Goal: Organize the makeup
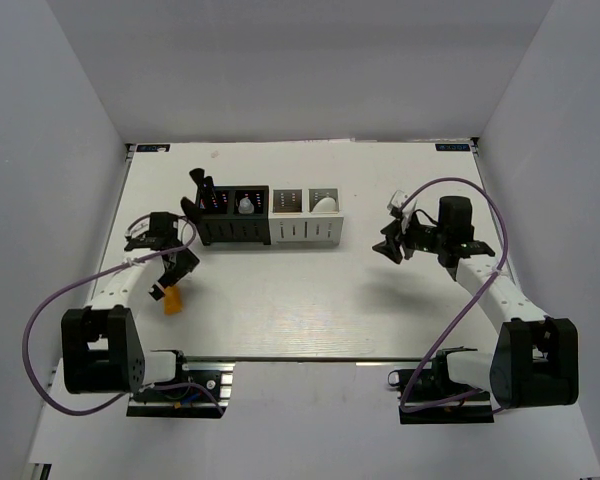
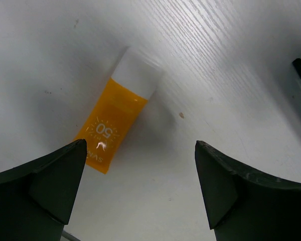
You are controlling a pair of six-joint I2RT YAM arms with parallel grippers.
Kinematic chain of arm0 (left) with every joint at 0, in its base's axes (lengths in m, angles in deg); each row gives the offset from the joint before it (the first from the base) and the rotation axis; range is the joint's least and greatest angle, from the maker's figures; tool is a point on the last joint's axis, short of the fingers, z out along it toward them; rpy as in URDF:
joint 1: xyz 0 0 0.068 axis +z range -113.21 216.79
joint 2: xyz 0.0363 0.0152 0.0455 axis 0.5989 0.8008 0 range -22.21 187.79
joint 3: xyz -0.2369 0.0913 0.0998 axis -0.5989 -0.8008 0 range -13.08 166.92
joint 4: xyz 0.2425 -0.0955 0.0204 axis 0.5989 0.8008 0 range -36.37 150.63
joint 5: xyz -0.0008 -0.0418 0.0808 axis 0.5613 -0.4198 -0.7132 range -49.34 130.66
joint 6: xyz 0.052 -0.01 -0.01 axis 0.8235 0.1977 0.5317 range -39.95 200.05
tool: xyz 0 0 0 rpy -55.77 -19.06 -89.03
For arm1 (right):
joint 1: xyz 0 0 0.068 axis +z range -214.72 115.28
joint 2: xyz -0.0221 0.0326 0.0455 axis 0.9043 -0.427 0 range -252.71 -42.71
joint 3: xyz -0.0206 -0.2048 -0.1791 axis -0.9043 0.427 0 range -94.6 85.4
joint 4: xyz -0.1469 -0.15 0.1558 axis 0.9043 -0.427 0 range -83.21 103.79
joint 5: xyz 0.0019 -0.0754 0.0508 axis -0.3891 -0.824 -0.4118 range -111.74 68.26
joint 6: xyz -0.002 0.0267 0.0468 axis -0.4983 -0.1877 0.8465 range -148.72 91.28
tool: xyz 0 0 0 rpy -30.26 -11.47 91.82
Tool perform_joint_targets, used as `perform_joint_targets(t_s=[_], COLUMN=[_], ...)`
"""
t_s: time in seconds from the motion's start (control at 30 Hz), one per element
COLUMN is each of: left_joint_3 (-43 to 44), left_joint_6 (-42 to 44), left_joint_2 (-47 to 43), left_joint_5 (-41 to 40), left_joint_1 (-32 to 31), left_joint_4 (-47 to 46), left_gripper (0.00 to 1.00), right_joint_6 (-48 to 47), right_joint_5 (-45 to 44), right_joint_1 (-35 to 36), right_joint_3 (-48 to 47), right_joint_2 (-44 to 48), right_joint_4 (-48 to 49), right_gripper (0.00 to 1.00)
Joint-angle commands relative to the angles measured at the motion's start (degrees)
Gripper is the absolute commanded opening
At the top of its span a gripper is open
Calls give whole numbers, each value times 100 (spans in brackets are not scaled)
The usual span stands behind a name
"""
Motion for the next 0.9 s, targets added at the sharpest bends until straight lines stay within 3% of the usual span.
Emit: perform_joint_targets(t_s=[0.0,0.23,0.6,0.7,0.73,0.87], left_joint_3=[312,286,277,312,312,295], left_joint_6=[644,1181,1437,1446,1437,1428], left_joint_2=[123,413,1275,1415,1442,1512], left_joint_5=[338,873,1419,1498,1525,1639], left_joint_1=[373,910,1016,1069,1069,1069], left_joint_4=[-212,-414,-757,-757,-774,-809], left_gripper=[98,97,87,78,69,50], right_joint_6=[0,88,123,150,150,193], right_joint_5=[67,67,93,93,93,102], right_joint_1=[-74,-110,-224,-242,-242,-277], right_joint_3=[6,32,-12,-21,-29,-73], right_joint_2=[133,116,81,81,72,54], right_joint_4=[69,192,219,210,201,192], right_gripper=[57,57,58,58,58,58])
